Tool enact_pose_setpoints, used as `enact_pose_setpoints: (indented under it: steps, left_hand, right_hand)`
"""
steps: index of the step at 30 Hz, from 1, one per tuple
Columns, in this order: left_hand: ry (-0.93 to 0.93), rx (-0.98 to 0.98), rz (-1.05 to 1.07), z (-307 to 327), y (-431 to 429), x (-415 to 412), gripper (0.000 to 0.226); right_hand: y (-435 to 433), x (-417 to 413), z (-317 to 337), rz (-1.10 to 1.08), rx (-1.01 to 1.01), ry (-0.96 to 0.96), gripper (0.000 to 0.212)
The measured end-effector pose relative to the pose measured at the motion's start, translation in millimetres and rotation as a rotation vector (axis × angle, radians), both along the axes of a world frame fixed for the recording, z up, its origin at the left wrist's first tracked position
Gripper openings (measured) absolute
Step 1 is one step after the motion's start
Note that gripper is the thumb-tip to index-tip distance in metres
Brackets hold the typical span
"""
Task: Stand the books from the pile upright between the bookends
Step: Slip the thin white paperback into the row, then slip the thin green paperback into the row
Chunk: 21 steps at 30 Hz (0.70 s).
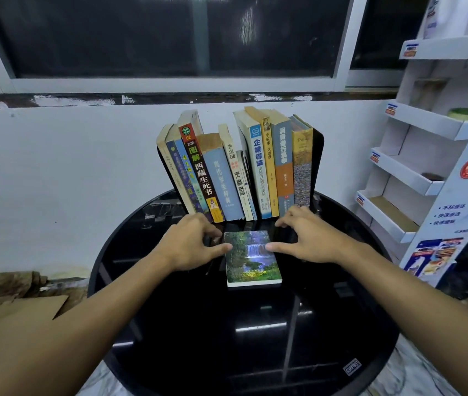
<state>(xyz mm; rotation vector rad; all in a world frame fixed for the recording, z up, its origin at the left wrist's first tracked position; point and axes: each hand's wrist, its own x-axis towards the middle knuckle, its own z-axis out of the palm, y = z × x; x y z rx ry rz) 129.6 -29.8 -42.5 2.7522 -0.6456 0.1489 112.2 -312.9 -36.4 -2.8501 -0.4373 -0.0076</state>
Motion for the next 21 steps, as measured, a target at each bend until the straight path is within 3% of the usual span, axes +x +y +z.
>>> enact_pose_setpoints:
  steps: [2, 7, 11, 13, 17, 21]
  left_hand:
    - [0.057, 0.053, 0.01, -4.2, -1.1, -1.2, 0.06]
    - [0.15, 0.105, 0.011, -13.8, -1.5, 2.6, 0.079]
    - [0.171, 0.04, -0.005, -16.0, -3.5, 6.6, 0.099]
    - [0.179, 0.019, -0.011, -16.8, -4.7, 7.4, 0.094]
    - [0.224, -0.058, -0.007, -15.8, -9.4, 4.0, 0.064]
    - [0.237, -0.136, 0.02, -17.9, -14.0, 3.5, 0.068]
  right_hand:
    - [-0.4, -1.0, -3.9, -0.005, -0.027, 0.043, 0.099]
    - [0.8, 1.0, -14.9, 0.026, -0.042, 0.075, 0.109]
    - [4.8, 1.2, -20.7, 0.033, -0.032, 0.071, 0.103]
    - [7.3, 0.7, -21.8, 0.029, -0.006, 0.074, 0.1]
    - [10.3, -0.5, -25.9, -0.004, 0.084, 0.09, 0.099]
    - [10.3, -1.4, -28.3, -0.036, 0.156, 0.106, 0.101]
